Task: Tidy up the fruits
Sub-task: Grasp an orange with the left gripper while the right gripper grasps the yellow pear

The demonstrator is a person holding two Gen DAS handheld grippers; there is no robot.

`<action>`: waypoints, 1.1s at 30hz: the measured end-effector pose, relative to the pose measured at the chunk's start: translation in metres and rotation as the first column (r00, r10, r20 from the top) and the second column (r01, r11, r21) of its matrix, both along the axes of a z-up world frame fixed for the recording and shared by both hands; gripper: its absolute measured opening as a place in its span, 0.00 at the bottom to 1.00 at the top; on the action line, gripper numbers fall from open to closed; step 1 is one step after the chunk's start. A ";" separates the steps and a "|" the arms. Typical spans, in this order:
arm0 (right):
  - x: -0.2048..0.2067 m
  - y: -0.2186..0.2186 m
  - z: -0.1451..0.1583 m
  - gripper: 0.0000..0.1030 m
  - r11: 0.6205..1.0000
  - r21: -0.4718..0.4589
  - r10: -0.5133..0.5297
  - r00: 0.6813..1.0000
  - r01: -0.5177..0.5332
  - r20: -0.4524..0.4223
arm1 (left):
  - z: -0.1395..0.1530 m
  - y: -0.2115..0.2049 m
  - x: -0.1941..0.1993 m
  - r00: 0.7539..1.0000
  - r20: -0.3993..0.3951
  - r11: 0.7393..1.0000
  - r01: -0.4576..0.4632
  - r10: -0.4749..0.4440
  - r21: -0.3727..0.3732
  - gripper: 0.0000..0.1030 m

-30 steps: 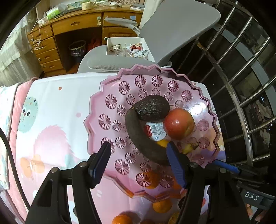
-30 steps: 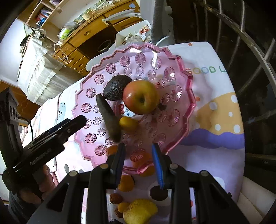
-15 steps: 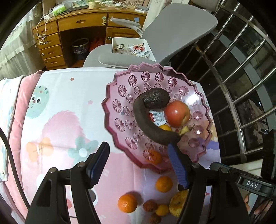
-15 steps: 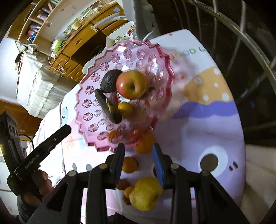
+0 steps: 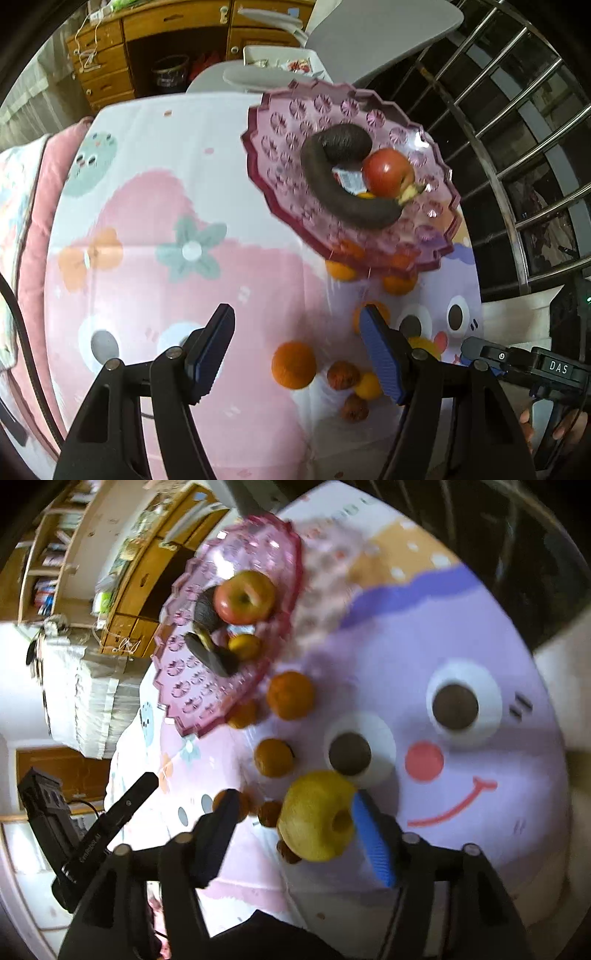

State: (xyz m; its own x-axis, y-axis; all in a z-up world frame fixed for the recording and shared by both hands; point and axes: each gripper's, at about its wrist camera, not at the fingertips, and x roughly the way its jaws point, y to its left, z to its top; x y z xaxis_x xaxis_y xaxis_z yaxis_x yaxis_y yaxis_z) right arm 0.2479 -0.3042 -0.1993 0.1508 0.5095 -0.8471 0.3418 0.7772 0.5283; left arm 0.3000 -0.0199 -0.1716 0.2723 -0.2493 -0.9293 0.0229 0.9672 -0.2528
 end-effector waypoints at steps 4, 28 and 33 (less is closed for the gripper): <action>-0.012 -0.004 -0.020 0.72 0.992 0.087 -0.081 0.993 0.088 -0.085 | -0.014 -0.002 -0.004 0.999 -0.042 1.000 0.000 0.000 0.007 0.67; -0.019 0.017 -0.070 0.75 0.961 0.055 -0.239 0.911 0.272 -0.335 | -0.090 -0.014 -0.025 0.980 -0.199 0.999 0.013 -0.005 0.038 0.52; -0.013 0.017 -0.069 0.74 0.965 0.018 -0.240 0.907 0.262 -0.347 | -0.094 -0.013 -0.022 0.980 -0.198 0.999 0.018 -0.012 0.030 0.47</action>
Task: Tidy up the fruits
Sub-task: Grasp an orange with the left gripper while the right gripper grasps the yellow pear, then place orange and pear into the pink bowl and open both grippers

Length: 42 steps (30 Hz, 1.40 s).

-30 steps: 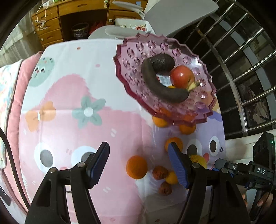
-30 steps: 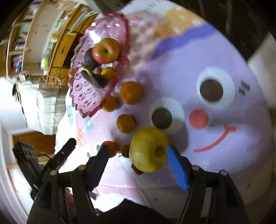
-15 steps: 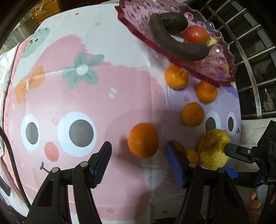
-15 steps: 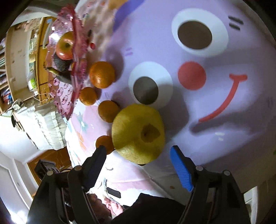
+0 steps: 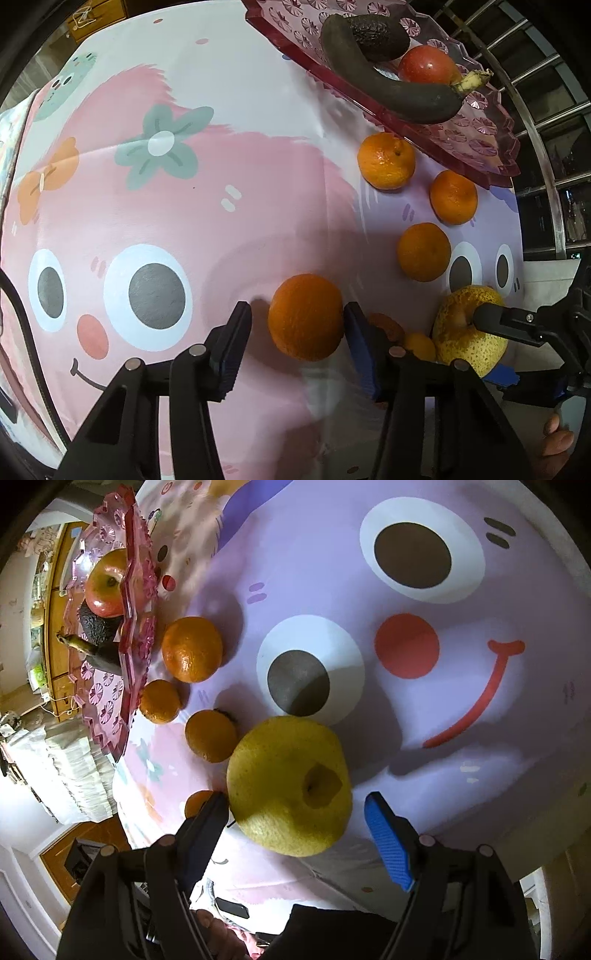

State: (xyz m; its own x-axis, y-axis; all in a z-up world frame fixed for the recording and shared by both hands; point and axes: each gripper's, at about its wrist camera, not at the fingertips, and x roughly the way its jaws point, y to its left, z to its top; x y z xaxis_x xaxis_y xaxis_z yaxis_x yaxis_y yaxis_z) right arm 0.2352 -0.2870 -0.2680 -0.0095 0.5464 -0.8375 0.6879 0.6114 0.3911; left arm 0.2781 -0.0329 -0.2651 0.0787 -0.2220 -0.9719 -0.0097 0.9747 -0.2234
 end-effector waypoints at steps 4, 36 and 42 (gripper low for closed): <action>0.004 -0.001 -0.002 0.63 1.000 -0.009 0.018 1.000 -0.018 -0.009 | 0.000 -0.003 0.001 1.000 0.009 1.000 0.011 -0.011 -0.018 0.39; 0.023 -0.039 0.080 0.61 0.996 -0.081 0.042 0.962 -0.021 0.271 | 0.101 -0.004 0.026 0.963 0.270 0.997 0.019 0.001 -0.074 0.35; 0.047 -0.037 0.108 0.61 0.990 -0.134 0.089 0.923 -0.041 0.374 | 0.126 -0.004 0.044 0.935 0.353 0.995 0.010 0.026 -0.101 0.35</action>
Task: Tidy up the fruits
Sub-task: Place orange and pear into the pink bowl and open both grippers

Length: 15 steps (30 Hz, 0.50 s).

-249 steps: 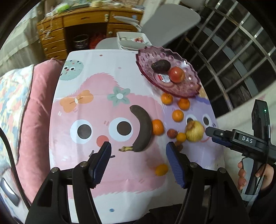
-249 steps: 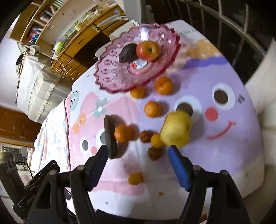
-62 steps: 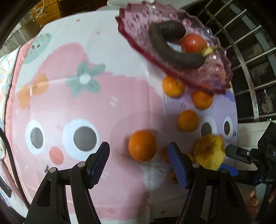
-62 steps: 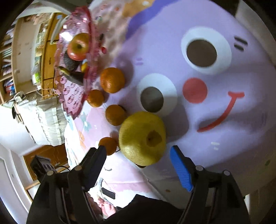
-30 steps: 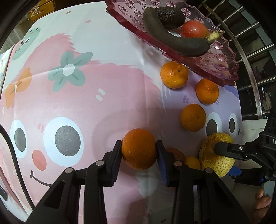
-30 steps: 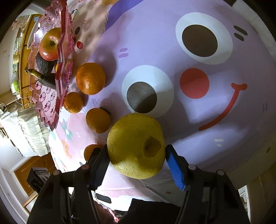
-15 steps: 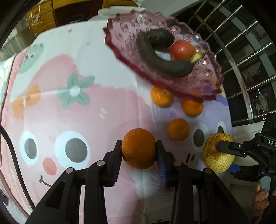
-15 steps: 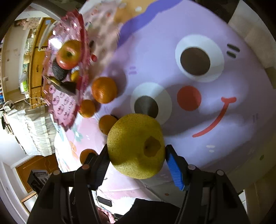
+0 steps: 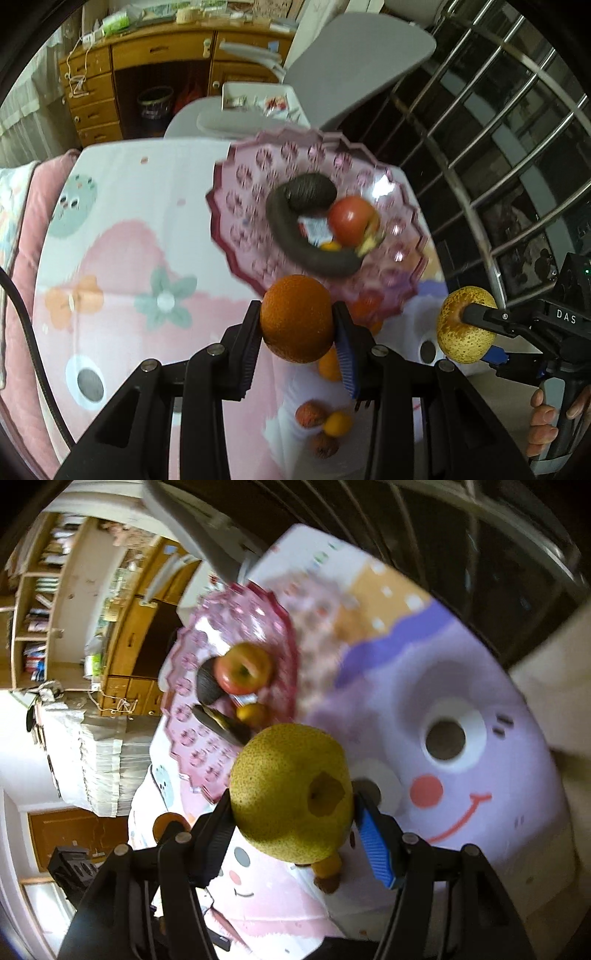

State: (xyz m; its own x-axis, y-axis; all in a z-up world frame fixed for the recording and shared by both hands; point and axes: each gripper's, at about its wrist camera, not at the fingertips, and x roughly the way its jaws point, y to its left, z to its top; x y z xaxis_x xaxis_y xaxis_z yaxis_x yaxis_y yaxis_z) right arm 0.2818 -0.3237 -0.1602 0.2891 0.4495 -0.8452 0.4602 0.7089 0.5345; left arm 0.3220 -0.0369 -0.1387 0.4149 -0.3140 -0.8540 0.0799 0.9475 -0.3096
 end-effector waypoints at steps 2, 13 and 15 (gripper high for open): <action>0.010 0.003 0.007 0.61 1.000 -0.020 0.021 0.999 -0.020 0.037 | 0.002 -0.001 0.005 1.000 0.012 1.000 -0.006 0.006 -0.002 0.35; 0.057 0.027 0.020 0.62 0.971 -0.173 0.194 0.965 -0.165 0.174 | -0.022 -0.007 0.024 0.999 -0.005 0.999 -0.036 0.036 0.008 0.35; 0.066 0.032 0.017 0.62 0.958 -0.204 0.238 0.956 -0.202 0.173 | -0.028 -0.009 0.028 0.999 -0.012 0.999 -0.038 0.038 0.013 0.35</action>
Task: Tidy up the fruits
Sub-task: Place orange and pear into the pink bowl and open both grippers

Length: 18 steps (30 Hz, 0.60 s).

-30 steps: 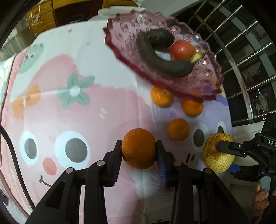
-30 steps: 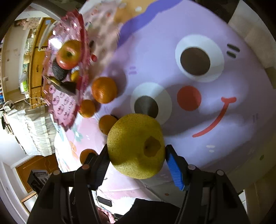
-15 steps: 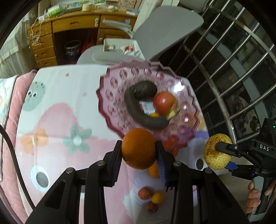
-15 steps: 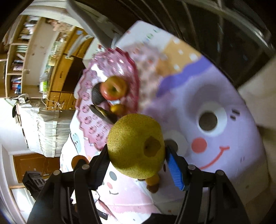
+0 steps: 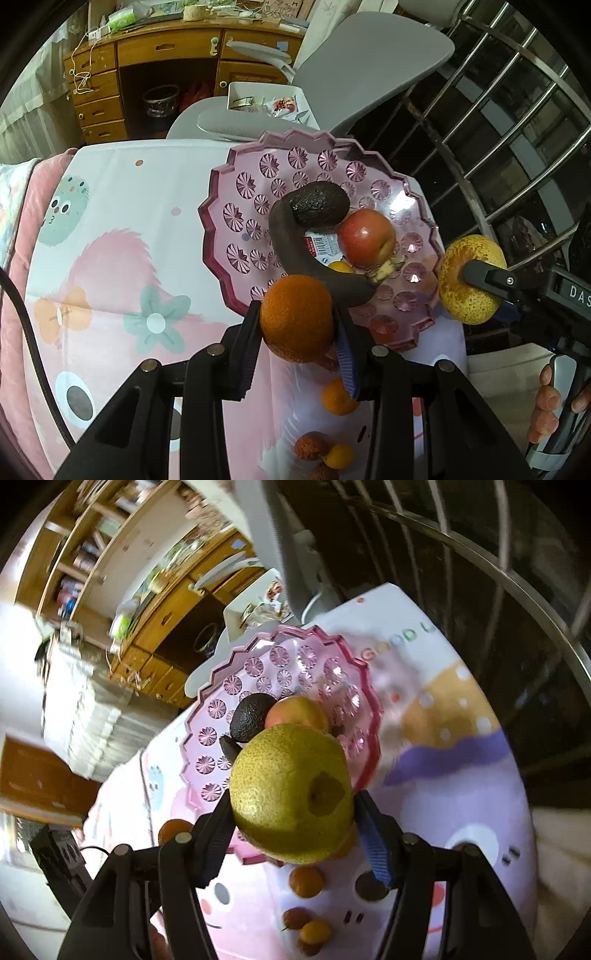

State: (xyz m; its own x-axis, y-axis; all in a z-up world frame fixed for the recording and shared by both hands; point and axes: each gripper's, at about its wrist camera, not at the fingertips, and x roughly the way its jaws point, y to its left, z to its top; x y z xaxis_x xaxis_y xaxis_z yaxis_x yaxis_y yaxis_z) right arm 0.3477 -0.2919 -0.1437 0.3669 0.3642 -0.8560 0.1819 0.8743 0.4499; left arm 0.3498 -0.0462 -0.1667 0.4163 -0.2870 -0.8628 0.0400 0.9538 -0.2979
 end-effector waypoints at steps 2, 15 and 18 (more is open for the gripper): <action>0.005 0.003 -0.004 0.62 0.999 -0.022 0.025 1.000 -0.025 -0.010 | -0.005 -0.003 0.003 1.000 -0.010 1.000 -0.002 0.002 0.002 0.35; 0.015 0.005 -0.023 0.62 0.995 -0.075 0.059 0.995 -0.065 -0.079 | -0.027 -0.020 0.018 0.996 -0.083 1.000 0.027 -0.025 0.014 0.37; 0.015 0.003 -0.026 0.64 0.996 -0.071 0.050 0.995 -0.056 -0.092 | -0.027 -0.019 0.019 0.996 -0.087 1.000 0.023 -0.022 0.013 0.42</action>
